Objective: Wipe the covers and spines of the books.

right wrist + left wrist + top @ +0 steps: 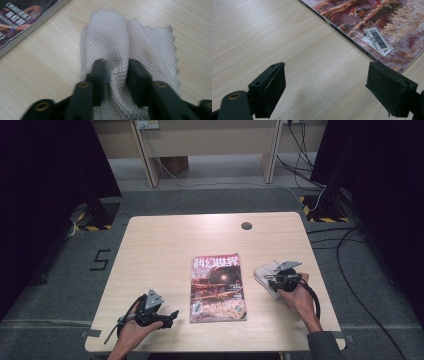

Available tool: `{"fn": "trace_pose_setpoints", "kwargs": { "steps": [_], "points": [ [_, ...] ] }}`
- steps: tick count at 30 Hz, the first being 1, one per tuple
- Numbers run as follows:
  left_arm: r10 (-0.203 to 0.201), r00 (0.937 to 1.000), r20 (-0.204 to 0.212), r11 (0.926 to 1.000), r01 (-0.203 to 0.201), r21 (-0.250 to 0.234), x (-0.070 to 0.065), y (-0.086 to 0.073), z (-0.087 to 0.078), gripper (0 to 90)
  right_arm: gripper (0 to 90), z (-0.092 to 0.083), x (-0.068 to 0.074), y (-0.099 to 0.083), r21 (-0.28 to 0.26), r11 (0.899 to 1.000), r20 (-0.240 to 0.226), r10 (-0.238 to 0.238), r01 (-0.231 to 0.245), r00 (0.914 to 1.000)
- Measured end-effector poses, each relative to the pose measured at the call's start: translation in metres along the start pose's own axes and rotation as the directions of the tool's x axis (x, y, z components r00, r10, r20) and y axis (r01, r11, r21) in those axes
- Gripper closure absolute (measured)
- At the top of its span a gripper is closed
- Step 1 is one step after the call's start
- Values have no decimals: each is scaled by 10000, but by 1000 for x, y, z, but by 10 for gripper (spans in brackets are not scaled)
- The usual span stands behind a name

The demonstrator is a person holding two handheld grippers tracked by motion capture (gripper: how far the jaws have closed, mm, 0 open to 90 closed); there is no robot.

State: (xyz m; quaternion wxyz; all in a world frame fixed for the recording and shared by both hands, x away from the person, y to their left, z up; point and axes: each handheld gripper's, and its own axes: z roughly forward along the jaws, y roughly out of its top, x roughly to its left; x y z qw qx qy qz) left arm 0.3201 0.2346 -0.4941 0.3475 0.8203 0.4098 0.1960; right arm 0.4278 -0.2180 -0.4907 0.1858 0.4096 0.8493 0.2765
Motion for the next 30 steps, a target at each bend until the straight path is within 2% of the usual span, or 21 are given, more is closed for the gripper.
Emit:
{"fn": "trace_pose_setpoints", "kwargs": {
  "steps": [4, 6, 9, 11, 15, 20, 23, 30],
  "points": [
    [10, 10000, 52, 10000, -10, 22, -2, 0, 2, 149, 506, -8, 0, 8, -827, 9964, -50, 157, -160, 9999],
    [61, 9999, 86, 10000, -62, 38, -3, 0, 2, 149, 482, -9, 4, 13, -1183, 9929, -408, 108, -156, 9991],
    [54, 9996, 283, 10000, -54, -8, -7, 1, 5, 149, 440, -7, 12, 22, -1468, 9891, -632, -215, 120, 9978],
    [77, 9988, 478, 10000, -77, -2, -11, 2, 6, 148, 422, -3, 19, 31, -1637, 9863, -960, -380, 219, 9947],
    [319, 9976, 616, 9994, -324, 81, -20, 5, 12, 148, 407, 10, 30, 48, -1752, 9827, -1198, -811, 593, 9895],
    [606, 9956, 717, 9980, -616, 117, -30, 7, 17, 149, 407, 38, 37, 72, -1693, 9837, -1507, -863, 603, 9848],
    [671, 9951, 722, 9976, -681, 115, -32, 7, 18, 149, 415, 54, 42, 86, -1582, 9840, -1542, -1070, 823, 9822],
    [743, 9956, 572, 9971, -751, 130, -34, 9, 20, 149, 410, 78, 45, 111, -1667, 9831, -1498, -1007, 752, 9836]
  ]
}}
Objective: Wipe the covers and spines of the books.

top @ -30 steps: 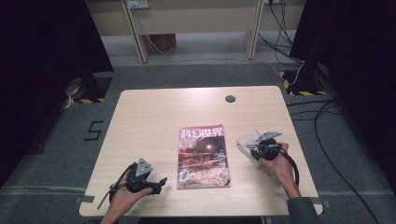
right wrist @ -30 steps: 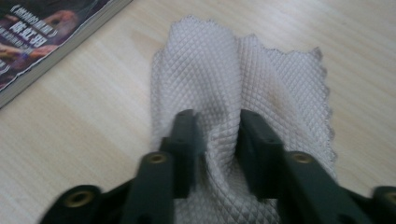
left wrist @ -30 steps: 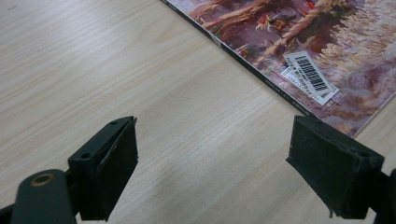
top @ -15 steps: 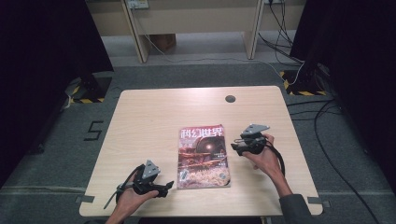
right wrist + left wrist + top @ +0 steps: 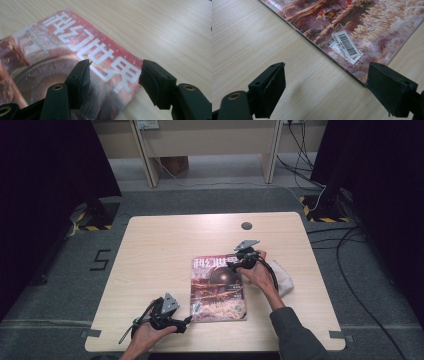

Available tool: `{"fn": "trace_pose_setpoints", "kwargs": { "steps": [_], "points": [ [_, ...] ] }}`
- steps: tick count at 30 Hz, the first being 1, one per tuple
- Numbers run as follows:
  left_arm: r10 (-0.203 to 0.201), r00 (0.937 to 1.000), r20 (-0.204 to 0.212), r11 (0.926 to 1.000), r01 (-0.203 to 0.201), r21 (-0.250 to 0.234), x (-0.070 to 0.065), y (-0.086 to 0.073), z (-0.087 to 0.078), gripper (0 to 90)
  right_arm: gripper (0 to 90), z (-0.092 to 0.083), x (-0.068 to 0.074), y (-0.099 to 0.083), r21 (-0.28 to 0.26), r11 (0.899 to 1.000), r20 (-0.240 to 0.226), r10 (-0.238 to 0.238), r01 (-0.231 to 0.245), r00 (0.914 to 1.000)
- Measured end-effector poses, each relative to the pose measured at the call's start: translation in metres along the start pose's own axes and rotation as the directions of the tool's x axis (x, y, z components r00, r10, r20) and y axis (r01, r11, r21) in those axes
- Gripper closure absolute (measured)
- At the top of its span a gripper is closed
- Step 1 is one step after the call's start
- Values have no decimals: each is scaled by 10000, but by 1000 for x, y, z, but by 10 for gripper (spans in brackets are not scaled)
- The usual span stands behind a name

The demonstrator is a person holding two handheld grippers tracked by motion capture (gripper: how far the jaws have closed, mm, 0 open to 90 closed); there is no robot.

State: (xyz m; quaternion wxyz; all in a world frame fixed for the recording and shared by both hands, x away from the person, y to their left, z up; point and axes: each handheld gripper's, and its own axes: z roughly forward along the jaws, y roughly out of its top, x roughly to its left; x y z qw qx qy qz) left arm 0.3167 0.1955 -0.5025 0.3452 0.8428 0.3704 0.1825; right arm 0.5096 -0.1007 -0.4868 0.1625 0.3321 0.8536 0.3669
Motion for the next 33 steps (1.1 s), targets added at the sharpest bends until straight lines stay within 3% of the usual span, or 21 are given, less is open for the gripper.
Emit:
{"fn": "trace_pose_setpoints", "kwargs": {
  "steps": [9, 15, 18, 26, 33],
  "points": [
    [173, 9998, 60, 9998, -174, 37, -5, 3, 5, 149, 389, 24, -3, 13, -24, 10000, -111, 41, -41, 9999],
    [434, 9990, 138, 9991, -434, -5, -12, 6, 9, 149, 338, 42, -6, 16, 318, 9991, -308, 299, -289, 9991],
    [635, 9978, 197, 9980, -636, 49, -17, 7, 12, 149, 325, 49, -9, 16, 310, 9973, -431, 684, -671, 9967],
    [794, 9965, 278, 9967, -798, 130, -21, 8, 17, 146, 305, 52, -13, 14, 272, 9939, -832, 1089, -1070, 9906],
    [714, 9971, 246, 9971, -720, 247, -18, 8, 16, 130, 305, 42, -13, 9, 571, 9936, -809, 1024, -979, 9915]
  ]
}}
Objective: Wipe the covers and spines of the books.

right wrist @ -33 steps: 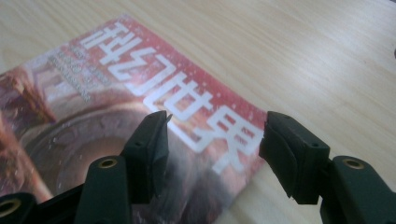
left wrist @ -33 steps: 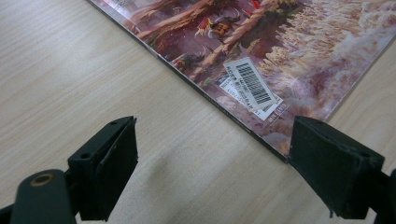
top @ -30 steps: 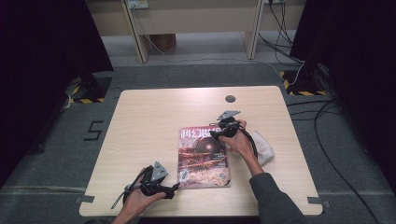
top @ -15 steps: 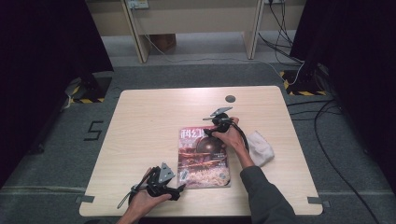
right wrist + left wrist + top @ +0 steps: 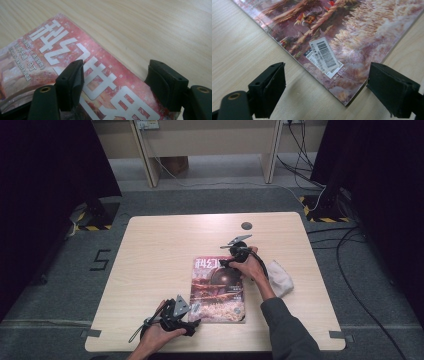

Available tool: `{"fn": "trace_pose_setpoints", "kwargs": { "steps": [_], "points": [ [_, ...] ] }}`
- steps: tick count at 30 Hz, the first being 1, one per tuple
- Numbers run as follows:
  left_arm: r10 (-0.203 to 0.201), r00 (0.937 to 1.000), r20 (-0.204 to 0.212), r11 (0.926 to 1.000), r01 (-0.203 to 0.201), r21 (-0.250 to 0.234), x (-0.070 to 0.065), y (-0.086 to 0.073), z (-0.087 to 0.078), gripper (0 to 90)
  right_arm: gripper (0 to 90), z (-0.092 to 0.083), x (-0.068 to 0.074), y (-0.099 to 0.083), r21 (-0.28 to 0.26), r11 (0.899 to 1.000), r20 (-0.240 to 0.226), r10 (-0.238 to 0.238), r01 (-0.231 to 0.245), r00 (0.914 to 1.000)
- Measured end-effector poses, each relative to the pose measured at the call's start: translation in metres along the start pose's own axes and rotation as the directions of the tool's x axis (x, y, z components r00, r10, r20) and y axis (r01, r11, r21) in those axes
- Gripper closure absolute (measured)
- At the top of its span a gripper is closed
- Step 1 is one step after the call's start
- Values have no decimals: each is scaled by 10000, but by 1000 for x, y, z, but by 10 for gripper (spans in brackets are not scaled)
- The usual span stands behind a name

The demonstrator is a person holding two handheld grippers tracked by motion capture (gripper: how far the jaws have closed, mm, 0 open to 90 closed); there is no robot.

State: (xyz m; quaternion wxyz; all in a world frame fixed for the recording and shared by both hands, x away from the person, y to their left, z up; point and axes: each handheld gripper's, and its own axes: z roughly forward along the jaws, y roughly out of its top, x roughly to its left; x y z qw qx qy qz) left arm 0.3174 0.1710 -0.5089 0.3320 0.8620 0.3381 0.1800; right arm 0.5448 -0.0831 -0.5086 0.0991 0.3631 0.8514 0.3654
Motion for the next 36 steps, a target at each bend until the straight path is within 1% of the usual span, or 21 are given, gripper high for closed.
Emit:
{"fn": "trace_pose_setpoints", "kwargs": {
  "steps": [1, 6, 9, 12, 16, 21, 23, 25, 29, 30, 31, 32, 34, 36],
  "points": [
    [-88, 9999, -50, 10000, 88, -41, 1, 0, 0, 121, 305, -2, 0, -2, 23, 9999, 12, -150, 150, 9999],
    [-95, 9996, -267, 9999, 98, 98, 4, -2, -3, 104, 305, -14, 0, -13, -63, 9993, 84, -356, 356, 9993],
    [-235, 9991, -358, 9996, 241, 161, 7, -3, -4, 92, 303, -22, 1, -21, -28, 9986, 153, -532, 533, 9985],
    [-157, 9979, -624, 9996, 173, 244, 11, -5, -7, 83, 300, -29, 4, -27, 31, 9972, 234, -744, 743, 9970],
    [-275, 9971, -710, 9990, 298, 321, 16, -7, -9, 83, 296, -36, 8, -33, 91, 9948, 305, -1015, 1012, 9944],
    [-140, 9947, -1016, 9987, 189, 474, 21, -10, -13, 91, 294, -43, 15, -38, 241, 9914, 357, -1293, 1285, 9910],
    [-177, 9931, -1159, 9983, 240, 537, 24, -11, -15, 90, 294, -46, 19, -39, 343, 9887, 409, -1470, 1456, 9883],
    [-225, 9907, -1343, 9975, 312, 627, 28, -12, -16, 88, 293, -50, 24, -42, 505, 9863, 493, -1598, 1573, 9859],
    [-249, 9842, -1755, 9965, 386, 748, 37, -13, -18, 96, 286, -58, 33, -49, 671, 9845, 614, -1661, 1620, 9842],
    [-250, 9818, -1881, 9961, 403, 779, 39, -14, -19, 103, 282, -60, 36, -51, 739, 9835, 583, -1697, 1653, 9838],
    [-214, 9785, -2053, 9960, 387, 806, 42, -14, -19, 110, 273, -63, 38, -54, 787, 9826, 550, -1728, 1683, 9834],
    [-149, 9742, -2252, 9958, 348, 849, 44, -14, -20, 114, 269, -65, 41, -56, 829, 9835, 540, -1653, 1606, 9848],
    [-95, 9700, -2430, 9948, 337, 958, 49, -14, -19, 120, 262, -69, 46, -61, 864, 9826, 478, -1689, 1643, 9845],
    [-214, 9664, -2562, 9947, 464, 919, 55, -13, -18, 122, 259, -74, 50, -66, 934, 9830, 473, -1630, 1581, 9855]
  ]
}}
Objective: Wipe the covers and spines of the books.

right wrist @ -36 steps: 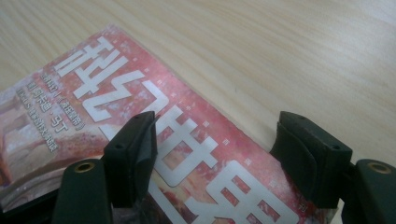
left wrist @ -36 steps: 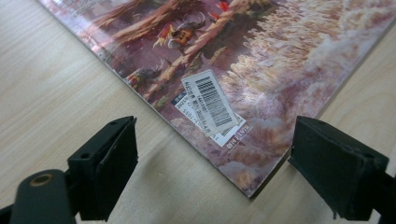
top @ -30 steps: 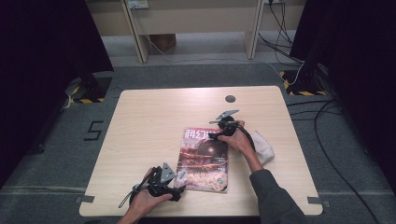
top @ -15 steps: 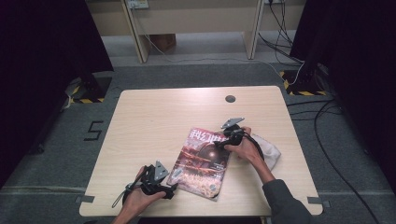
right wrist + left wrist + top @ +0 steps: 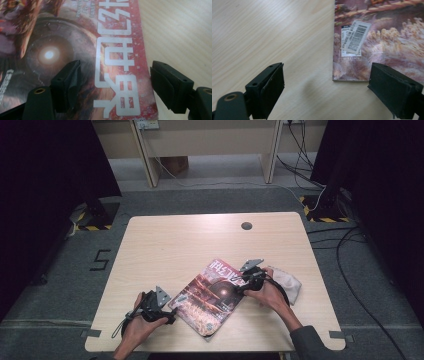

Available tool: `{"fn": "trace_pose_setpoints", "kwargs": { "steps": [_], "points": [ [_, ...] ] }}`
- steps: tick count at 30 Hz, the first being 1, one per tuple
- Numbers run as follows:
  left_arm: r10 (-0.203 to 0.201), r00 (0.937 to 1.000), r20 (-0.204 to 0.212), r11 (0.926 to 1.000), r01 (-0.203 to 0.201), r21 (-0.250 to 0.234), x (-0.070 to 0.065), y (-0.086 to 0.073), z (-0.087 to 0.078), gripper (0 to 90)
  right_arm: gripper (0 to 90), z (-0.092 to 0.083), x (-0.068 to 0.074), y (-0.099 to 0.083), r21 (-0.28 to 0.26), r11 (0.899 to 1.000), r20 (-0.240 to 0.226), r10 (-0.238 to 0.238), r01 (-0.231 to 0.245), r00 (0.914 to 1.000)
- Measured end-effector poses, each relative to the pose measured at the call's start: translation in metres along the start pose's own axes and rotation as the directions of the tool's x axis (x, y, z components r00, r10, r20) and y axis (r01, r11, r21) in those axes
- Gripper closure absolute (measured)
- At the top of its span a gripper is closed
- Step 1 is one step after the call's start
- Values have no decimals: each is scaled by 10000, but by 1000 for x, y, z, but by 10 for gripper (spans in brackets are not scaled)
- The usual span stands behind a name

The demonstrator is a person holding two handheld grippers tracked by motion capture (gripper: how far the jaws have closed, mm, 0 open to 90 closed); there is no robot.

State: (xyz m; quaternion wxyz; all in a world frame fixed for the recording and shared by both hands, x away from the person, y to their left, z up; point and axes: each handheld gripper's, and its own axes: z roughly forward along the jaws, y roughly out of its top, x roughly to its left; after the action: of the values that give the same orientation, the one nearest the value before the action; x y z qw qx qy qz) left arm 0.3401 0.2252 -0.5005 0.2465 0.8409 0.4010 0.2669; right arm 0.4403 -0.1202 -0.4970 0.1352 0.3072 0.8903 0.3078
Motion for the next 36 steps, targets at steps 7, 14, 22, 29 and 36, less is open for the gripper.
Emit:
{"fn": "trace_pose_setpoints", "kwargs": {
  "steps": [7, 14, 22, 29, 36],
  "points": [
    [-521, 9986, -99, 9986, 519, -118, 15, 1, 6, 155, 263, -12, 12, -18, -139, 9996, -329, 252, -256, 9991],
    [-855, 9940, 679, 9947, 890, -513, 4, -1, -8, 149, 337, -17, 9, -20, -664, 9962, -271, 550, -567, 9981],
    [-358, 9890, 1433, 9985, 412, -351, -24, 0, -8, 149, 313, -13, 13, -21, -449, 9971, -211, 607, -616, 9979],
    [-417, 9940, 1008, 9986, 446, -270, -16, 1, -3, 139, 284, -18, 27, -26, -288, 9971, -228, 698, -705, 9973],
    [-396, 9984, 414, 9991, 402, -131, -2, 7, 6, 104, 271, -29, 48, -35, -48, 9979, -370, 644, -647, 9972]
  ]
}}
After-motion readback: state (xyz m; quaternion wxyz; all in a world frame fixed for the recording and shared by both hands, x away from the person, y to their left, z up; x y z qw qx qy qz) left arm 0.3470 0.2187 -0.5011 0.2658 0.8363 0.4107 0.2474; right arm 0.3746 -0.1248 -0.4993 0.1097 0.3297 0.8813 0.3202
